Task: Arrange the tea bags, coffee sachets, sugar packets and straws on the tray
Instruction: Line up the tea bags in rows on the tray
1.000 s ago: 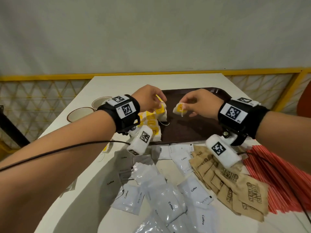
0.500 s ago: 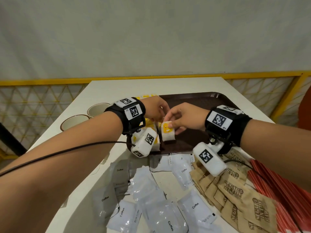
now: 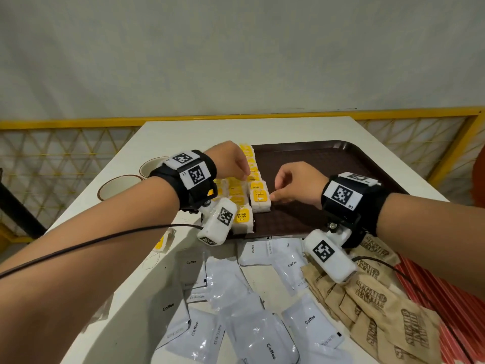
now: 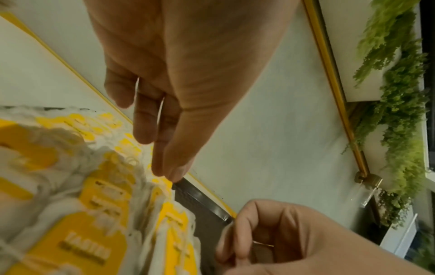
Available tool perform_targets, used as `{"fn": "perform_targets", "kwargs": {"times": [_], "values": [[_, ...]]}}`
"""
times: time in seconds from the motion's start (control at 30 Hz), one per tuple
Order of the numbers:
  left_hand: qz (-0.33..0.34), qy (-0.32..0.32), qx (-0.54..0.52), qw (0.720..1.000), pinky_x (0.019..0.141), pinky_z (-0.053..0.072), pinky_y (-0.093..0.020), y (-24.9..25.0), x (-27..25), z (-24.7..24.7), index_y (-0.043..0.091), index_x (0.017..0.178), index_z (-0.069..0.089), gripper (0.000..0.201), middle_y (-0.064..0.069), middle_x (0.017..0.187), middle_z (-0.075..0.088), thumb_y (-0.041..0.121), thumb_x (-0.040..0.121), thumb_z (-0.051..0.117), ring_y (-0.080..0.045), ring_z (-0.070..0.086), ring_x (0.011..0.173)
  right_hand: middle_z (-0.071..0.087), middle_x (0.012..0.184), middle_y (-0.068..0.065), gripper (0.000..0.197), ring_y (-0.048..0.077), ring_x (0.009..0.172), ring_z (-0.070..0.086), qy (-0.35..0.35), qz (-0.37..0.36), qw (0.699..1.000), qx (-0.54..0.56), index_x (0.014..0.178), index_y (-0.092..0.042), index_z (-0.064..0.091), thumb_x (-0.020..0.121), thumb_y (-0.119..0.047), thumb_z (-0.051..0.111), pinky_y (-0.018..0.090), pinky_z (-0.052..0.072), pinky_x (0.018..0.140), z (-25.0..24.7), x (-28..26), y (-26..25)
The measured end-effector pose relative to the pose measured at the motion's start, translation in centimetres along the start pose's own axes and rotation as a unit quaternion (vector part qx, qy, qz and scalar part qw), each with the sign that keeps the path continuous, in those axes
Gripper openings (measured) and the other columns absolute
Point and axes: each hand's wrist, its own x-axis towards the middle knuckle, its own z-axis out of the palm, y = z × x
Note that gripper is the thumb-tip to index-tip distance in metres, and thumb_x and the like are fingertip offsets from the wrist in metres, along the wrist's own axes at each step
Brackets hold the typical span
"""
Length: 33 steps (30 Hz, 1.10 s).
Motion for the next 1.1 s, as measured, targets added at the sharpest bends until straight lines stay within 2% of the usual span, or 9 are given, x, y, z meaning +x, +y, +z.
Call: {"fn": "perform_targets", "kwargs": {"times": [0.13,0.3,0.37,0.47,0.63,0.73,0.83,1.0,1.1], "values": [[-0.026,-0.013,0.024,0.999,0.081,0.049,-0.028,-0.2,0.3,0.8,0.014,0.092,0.075,0.013,0.001,0.091,0.069,0.022,0.083,0.071,-0.009,0.058,0.08,0.06,0.061,0.0,0.028,0.013,0.052,0.057,-0.051,0.007,0.995,-0.087,0.07,-0.014,0.058,0.066,-0.016,0.086,0.023,0.048,0.057,0.3,-0.1,-0.3],[-0.05,-0.023,0.049,0.997,0.083,0.052,-0.031,0.4,1.1,1.7,0.009,0.093,0.075,0.019,-0.003,0.096,0.07,0.024,0.083,0.071,-0.017,0.063,0.09,0.06,0.06,-0.001,0.029,0.005,0.046,0.055,-0.053,0.006,0.995,-0.087,0.065,-0.013,0.057,0.067,-0.012,0.085,0.012,0.043,0.045,1.1,0.5,-1.0],[-0.057,-0.025,0.052,0.997,0.085,0.054,-0.034,0.4,1.2,2.0,0.01,0.091,0.074,0.015,-0.005,0.098,0.071,0.022,0.083,0.07,-0.019,0.064,0.093,0.063,0.062,0.002,0.027,0.006,0.049,0.061,-0.057,0.009,0.996,-0.07,0.065,-0.012,0.057,0.069,-0.009,0.084,0.014,0.047,0.049,1.4,0.7,-1.1],[-0.062,-0.022,0.054,0.996,0.087,0.054,-0.035,0.4,1.3,2.0,0.01,0.093,0.074,0.014,-0.006,0.099,0.07,0.02,0.085,0.068,-0.02,0.064,0.095,0.067,0.069,0.011,0.024,0.024,0.066,0.069,-0.058,0.009,0.998,-0.033,0.064,-0.009,0.059,0.071,-0.004,0.081,0.029,0.058,0.068,1.8,0.8,-1.1],[-0.074,-0.02,0.074,0.994,0.085,0.055,-0.037,0.2,1.4,1.8,0.006,0.092,0.074,0.016,-0.01,0.1,0.071,0.015,0.085,0.063,-0.024,0.066,0.094,0.068,0.067,0.008,0.025,0.016,0.062,0.068,-0.057,0.016,0.998,-0.023,0.062,-0.01,0.058,0.074,-0.006,0.079,0.025,0.056,0.071,2.2,0.7,-0.9],[-0.071,0.004,0.081,0.994,0.077,0.051,-0.032,0.5,1.3,1.3,0.003,0.093,0.072,0.021,-0.009,0.095,0.069,0.021,0.087,0.064,-0.022,0.063,0.09,0.066,0.063,0.007,0.025,0.01,0.054,0.066,-0.06,0.028,0.998,-0.003,0.062,-0.009,0.057,0.074,-0.006,0.08,0.022,0.057,0.06,2.1,0.5,-1.1],[-0.067,-0.038,0.087,0.993,0.068,0.042,-0.026,0.8,0.9,0.9,0.006,0.09,0.072,0.032,-0.003,0.082,0.062,0.037,0.085,0.066,-0.017,0.055,0.078,0.059,0.054,0.002,0.027,0.0,0.039,0.055,-0.079,0.026,0.996,-0.032,0.064,-0.009,0.056,0.07,-0.007,0.082,0.012,0.044,0.045,1.8,0.2,-1.2],[-0.067,-0.092,0.124,0.986,0.083,0.05,-0.033,0.8,0.8,1.4,0.004,0.098,0.072,0.037,-0.01,0.102,0.069,0.038,0.084,0.068,-0.022,0.062,0.091,0.059,0.055,0.0,0.028,0.001,0.04,0.055,-0.089,0.025,0.994,-0.064,0.062,-0.012,0.056,0.07,-0.005,0.082,0.014,0.045,0.047,1.9,0.3,-1.1],[-0.075,-0.1,0.134,0.983,0.077,0.046,-0.031,0.9,1.0,1.7,0.005,0.095,0.071,0.034,-0.008,0.093,0.064,0.038,0.085,0.067,-0.019,0.055,0.083,0.059,0.058,0.0,0.027,0.004,0.044,0.057,-0.085,0.02,0.993,-0.074,0.061,-0.013,0.057,0.07,-0.006,0.082,0.016,0.049,0.05,2.1,0.5,-1.0]]}}
